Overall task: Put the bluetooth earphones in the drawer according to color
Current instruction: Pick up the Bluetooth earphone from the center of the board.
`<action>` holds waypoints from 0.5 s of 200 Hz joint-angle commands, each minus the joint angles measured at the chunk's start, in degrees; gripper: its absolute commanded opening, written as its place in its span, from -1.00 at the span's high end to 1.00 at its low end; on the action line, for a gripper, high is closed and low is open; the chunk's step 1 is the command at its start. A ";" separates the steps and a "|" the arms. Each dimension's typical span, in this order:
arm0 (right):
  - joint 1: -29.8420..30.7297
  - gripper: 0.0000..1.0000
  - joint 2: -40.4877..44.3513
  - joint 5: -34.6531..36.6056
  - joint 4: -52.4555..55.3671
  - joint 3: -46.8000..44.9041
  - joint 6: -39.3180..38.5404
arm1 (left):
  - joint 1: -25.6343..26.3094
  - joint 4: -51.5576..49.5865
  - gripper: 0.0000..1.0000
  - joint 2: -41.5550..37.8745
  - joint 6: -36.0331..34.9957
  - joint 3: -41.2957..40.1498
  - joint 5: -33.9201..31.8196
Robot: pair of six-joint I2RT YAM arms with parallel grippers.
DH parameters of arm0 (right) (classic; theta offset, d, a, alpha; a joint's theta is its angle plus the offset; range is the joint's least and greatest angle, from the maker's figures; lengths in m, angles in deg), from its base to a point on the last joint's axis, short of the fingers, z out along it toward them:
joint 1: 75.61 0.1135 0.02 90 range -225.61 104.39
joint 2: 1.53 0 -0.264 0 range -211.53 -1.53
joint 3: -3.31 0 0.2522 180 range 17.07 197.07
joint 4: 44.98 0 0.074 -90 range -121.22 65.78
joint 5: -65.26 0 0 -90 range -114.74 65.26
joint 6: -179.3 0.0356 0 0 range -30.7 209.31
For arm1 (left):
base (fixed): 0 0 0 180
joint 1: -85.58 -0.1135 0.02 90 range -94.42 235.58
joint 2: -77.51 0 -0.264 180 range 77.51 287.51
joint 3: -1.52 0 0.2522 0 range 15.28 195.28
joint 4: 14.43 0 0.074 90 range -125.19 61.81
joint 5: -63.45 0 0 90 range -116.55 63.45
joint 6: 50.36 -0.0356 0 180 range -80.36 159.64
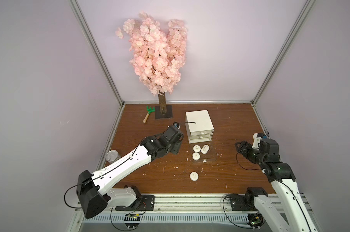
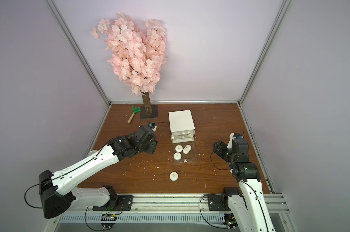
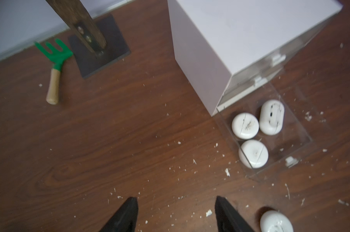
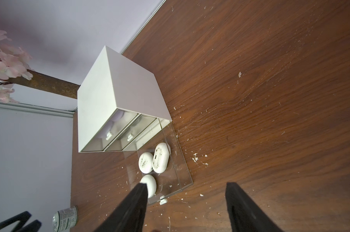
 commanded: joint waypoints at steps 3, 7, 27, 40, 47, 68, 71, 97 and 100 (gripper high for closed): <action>-0.03 -0.30 0.33 -5.00 -1.32 -1.25 -1.57 | -0.57 -1.66 -0.31 -3.44 2.07 -4.48 2.71; 0.10 -0.28 0.14 -5.85 -1.39 -1.48 -1.85 | -0.73 -1.66 -0.31 -3.96 2.25 -5.20 2.88; 1.59 -0.24 -0.64 -9.27 -0.55 -2.90 -3.19 | -2.92 -1.40 -0.32 -5.96 2.73 -7.83 4.27; 4.44 -0.24 -0.21 -8.64 0.34 -3.92 -3.21 | -4.68 -0.69 -0.32 -6.74 2.59 -8.41 5.72; 6.86 -0.24 0.23 -7.56 0.60 -4.73 -2.72 | -5.59 -0.29 -0.32 -7.02 2.32 -8.45 6.59; 16.67 -0.24 1.36 -2.58 0.34 -7.35 1.18 | -8.66 0.07 -0.33 -6.80 2.13 -8.05 7.54; 18.23 -0.24 1.48 -1.80 0.17 -7.71 1.92 | -9.15 0.24 -0.34 -6.72 2.04 -8.02 7.69; 29.69 -0.30 1.10 2.77 -2.81 -10.46 7.61 | -12.49 1.70 -0.35 -6.40 1.81 -7.92 9.73; 30.77 -0.30 0.91 3.28 -2.98 -10.52 7.98 | -12.73 1.87 -0.35 -6.32 1.84 -7.86 9.71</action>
